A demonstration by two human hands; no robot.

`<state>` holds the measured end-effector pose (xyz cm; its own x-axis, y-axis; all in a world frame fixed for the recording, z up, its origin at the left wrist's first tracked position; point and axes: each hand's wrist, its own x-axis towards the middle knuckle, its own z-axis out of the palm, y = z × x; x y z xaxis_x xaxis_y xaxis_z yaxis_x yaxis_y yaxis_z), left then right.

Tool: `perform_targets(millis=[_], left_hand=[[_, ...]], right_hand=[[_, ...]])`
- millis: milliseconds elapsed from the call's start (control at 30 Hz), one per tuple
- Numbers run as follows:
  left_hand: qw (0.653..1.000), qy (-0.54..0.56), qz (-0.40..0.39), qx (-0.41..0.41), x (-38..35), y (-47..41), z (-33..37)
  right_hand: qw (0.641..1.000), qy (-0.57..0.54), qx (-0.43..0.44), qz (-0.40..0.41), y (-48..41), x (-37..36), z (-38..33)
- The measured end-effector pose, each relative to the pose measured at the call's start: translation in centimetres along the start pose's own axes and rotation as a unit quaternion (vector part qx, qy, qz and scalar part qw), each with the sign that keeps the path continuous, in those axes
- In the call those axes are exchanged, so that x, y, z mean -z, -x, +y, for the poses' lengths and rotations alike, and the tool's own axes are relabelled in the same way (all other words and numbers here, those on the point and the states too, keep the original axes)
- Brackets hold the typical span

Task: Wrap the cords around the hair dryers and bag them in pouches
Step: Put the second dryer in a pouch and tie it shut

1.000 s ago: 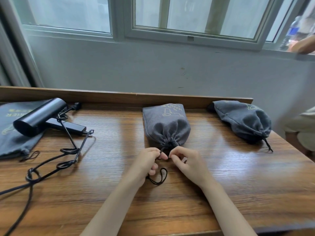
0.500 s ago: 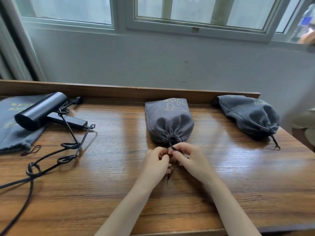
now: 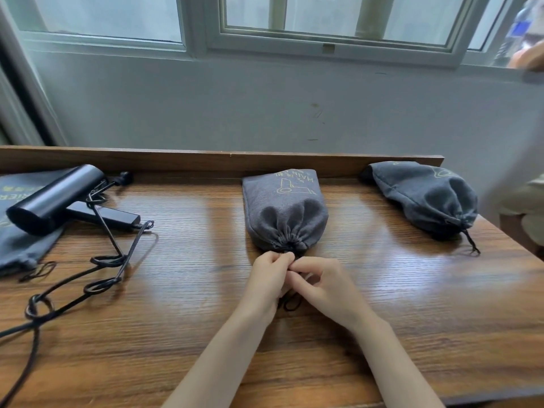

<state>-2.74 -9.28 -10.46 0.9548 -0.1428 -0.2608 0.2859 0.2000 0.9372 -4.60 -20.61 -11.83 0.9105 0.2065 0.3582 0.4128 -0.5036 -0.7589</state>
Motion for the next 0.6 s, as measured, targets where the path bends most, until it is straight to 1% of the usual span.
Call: perform_targets(millis=[100,167,233,267,300,333,367,400,433,467,500,533,567,600], left_hand=[[0.995,0.095,0.018,0.023,0.0,-0.3,0.0],[0.980,0.188,-0.010,0.060,0.0,-0.4,0.1],[0.962,0.255,-0.043,0.084,0.1,-0.4,0.1],[0.959,0.266,-0.046,0.086,0.1,-0.5,0.1],[0.964,0.253,-0.036,0.079,0.0,-0.6,0.0],[0.978,0.201,-0.014,0.050,-0.1,-0.6,-0.1],[0.995,0.096,0.021,-0.001,0.0,-0.6,-0.4],[0.994,-0.044,0.067,-0.070,0.2,-0.6,-0.6],[0.963,-0.191,0.120,-0.146,0.4,-0.4,-0.7],[0.915,-0.303,0.162,-0.210,0.7,-0.1,-0.5],[0.882,-0.358,0.177,-0.251,0.9,0.2,-0.3],[0.879,-0.369,0.161,-0.255,1.0,0.3,-0.1],[0.899,-0.351,0.125,-0.229,1.1,0.2,0.0],[0.927,-0.311,0.090,-0.189,1.1,0.3,0.1]], right_hand=[[1.000,0.026,0.015,0.010,0.0,-0.1,0.2],[0.999,0.045,0.023,0.010,0.1,0.0,0.4],[0.998,0.054,0.024,0.003,0.1,0.2,0.5],[0.998,0.054,0.023,-0.001,0.1,0.3,0.5],[0.998,0.051,0.020,-0.006,0.1,0.5,0.5],[0.999,0.046,0.017,-0.012,0.1,0.6,0.4],[0.999,0.037,0.013,-0.015,0.1,0.6,0.3],[0.999,0.025,0.009,-0.017,0.2,0.7,0.3],[1.000,0.019,0.006,-0.015,0.2,0.8,0.2],[1.000,0.019,0.005,-0.013,0.2,0.8,0.1],[1.000,0.023,0.005,-0.012,0.2,0.9,0.0],[1.000,0.025,0.006,-0.014,0.2,0.9,-0.1],[1.000,0.025,0.005,-0.018,0.2,0.9,0.0],[0.999,0.026,0.007,-0.024,0.3,0.9,0.0]])
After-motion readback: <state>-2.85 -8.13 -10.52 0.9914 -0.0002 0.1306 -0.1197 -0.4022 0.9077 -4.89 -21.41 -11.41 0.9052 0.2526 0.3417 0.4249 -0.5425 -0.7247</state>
